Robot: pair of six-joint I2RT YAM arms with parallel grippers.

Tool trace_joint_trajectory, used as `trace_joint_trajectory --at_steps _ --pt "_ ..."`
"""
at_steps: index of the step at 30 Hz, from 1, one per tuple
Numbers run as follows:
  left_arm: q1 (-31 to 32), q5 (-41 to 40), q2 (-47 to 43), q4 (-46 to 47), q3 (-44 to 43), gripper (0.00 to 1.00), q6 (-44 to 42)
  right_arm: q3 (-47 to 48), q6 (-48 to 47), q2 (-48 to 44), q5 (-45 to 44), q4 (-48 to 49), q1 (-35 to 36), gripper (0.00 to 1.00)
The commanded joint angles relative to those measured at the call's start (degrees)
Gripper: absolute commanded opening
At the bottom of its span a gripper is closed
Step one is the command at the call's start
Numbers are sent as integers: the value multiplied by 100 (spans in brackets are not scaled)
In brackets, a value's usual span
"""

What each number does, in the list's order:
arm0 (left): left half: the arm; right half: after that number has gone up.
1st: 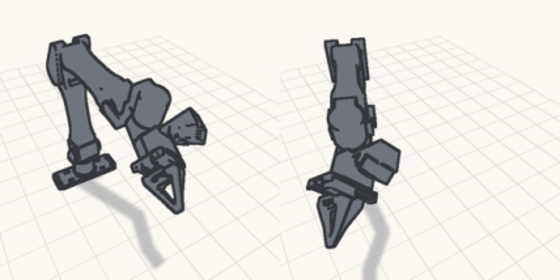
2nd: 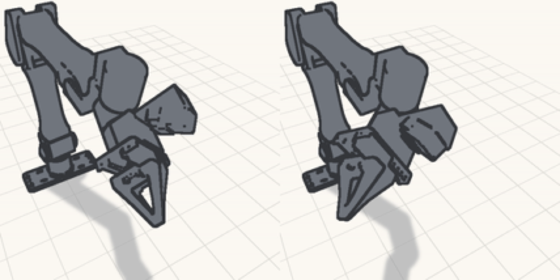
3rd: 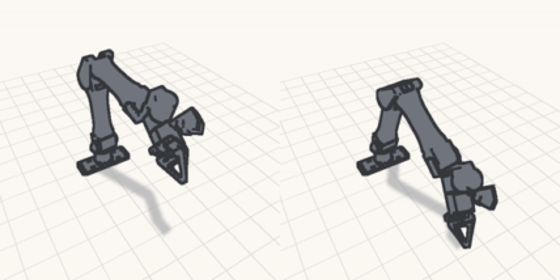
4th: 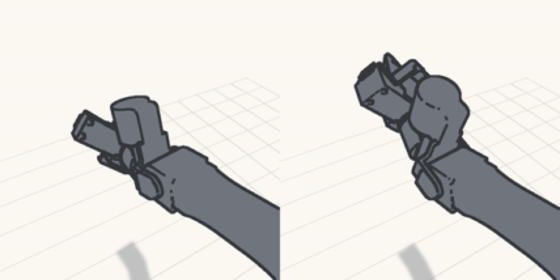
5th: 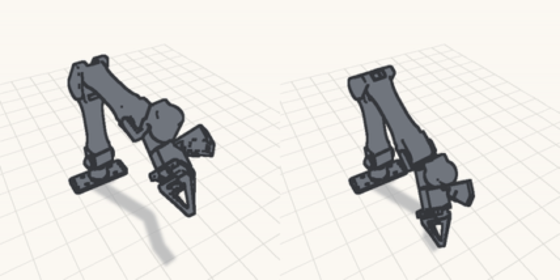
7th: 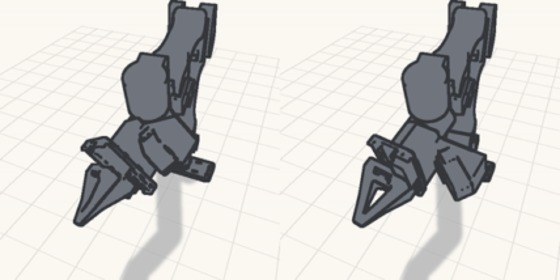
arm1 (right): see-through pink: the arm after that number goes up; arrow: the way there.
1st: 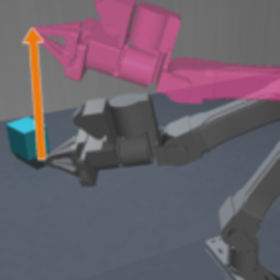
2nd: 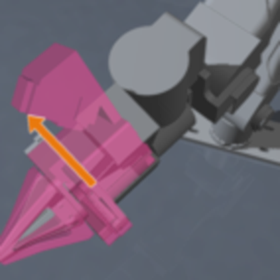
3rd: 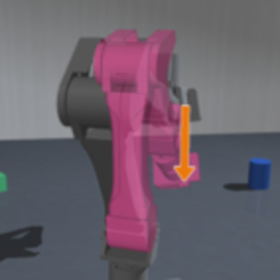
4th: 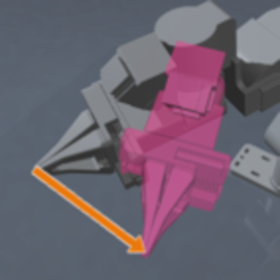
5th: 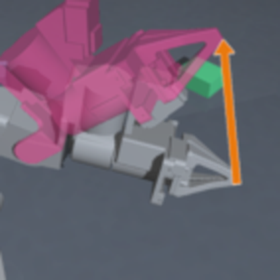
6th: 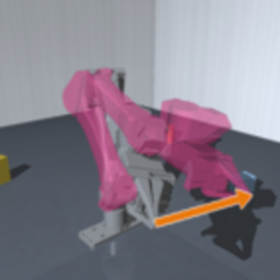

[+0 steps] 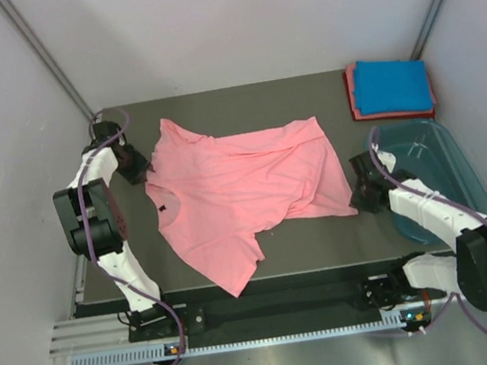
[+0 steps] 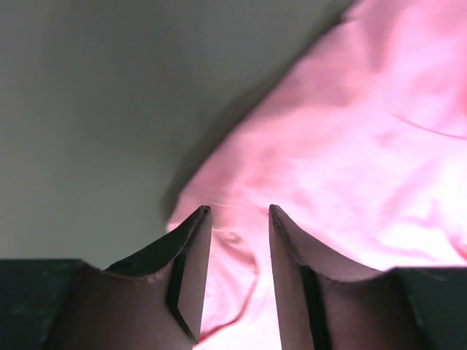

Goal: Fold and stack the t-shirts
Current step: Flatten the tshirt out

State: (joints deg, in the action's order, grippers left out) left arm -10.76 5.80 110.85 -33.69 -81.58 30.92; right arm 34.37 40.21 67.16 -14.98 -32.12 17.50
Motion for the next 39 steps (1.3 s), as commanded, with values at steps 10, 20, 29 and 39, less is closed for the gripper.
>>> trace_joint_trajectory --at_steps 10,20,29,39 --pt "549 1160 155 1169 -1439 48 862 2661 330 1060 -48 -23 52 47" --pt "689 1564 1166 2517 -1623 52 2268 4857 971 3083 -146 302 -1 48" --pt "953 1380 1712 2991 -1536 53 2718 5106 1077 3822 215 794 8 48" --pt "1059 1204 2046 3264 -1466 51 2876 4490 1218 4050 452 1462 -53 47"
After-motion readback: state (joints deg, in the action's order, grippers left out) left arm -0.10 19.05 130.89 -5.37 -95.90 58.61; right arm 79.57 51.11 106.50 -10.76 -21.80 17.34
